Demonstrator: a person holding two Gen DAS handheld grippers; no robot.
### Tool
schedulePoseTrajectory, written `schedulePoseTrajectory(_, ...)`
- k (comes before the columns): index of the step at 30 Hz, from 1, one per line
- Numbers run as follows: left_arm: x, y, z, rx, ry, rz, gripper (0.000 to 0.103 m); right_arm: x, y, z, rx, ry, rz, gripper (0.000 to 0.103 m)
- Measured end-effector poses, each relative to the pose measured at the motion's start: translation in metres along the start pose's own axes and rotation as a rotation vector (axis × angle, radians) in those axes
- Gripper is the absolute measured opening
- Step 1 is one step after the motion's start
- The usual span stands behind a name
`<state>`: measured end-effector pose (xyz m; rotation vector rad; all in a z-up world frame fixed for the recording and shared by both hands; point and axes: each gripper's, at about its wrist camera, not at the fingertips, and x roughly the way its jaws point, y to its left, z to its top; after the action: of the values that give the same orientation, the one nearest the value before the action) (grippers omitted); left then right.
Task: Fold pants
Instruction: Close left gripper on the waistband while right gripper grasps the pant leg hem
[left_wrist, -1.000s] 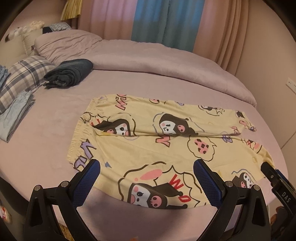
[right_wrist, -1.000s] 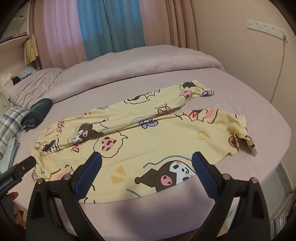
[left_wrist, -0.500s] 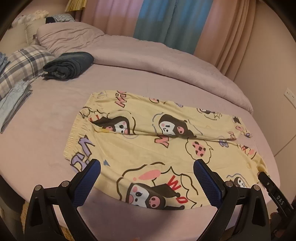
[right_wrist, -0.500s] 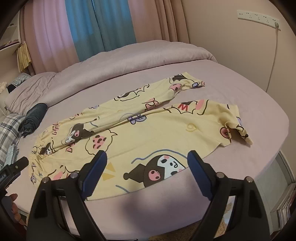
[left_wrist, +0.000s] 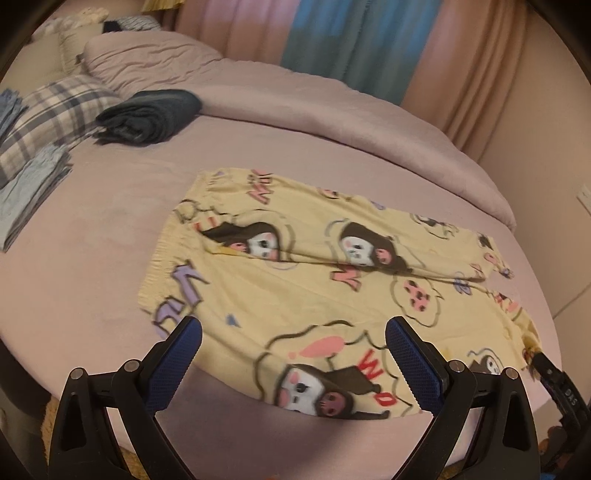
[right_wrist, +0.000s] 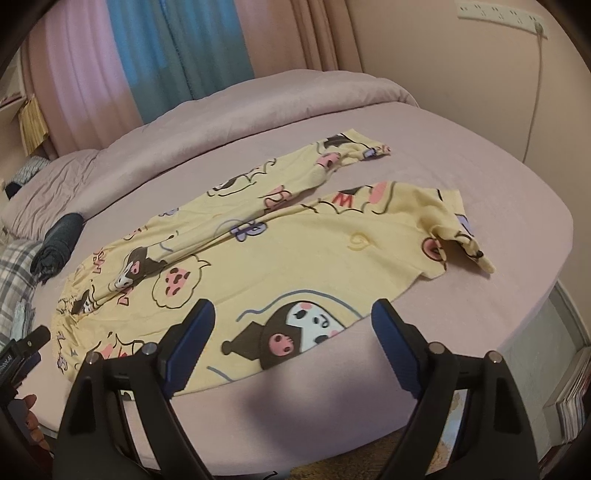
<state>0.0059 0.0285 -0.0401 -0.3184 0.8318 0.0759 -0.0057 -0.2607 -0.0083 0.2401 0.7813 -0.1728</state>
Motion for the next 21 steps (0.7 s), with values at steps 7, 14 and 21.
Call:
schedulePoseTrajectory(7, 0.011, 0.046, 0.006, -0.104, 0.018, 0.078, 0.096, 0.008, -0.075, 0.014, 0.169, 0.038, -0.032, 0.087)
schedulePoseTrajectory(14, 0.031, 0.088, 0.002, -0.228, 0.113, 0.109, 0.089, 0.032, -0.154, 0.019, 0.337, 0.124, -0.054, 0.078)
schedulePoseTrajectory(21, 0.041, 0.111, -0.005, -0.342, 0.156, 0.068, 0.084, 0.051, -0.197, 0.023, 0.553, 0.127, 0.116, 0.075)
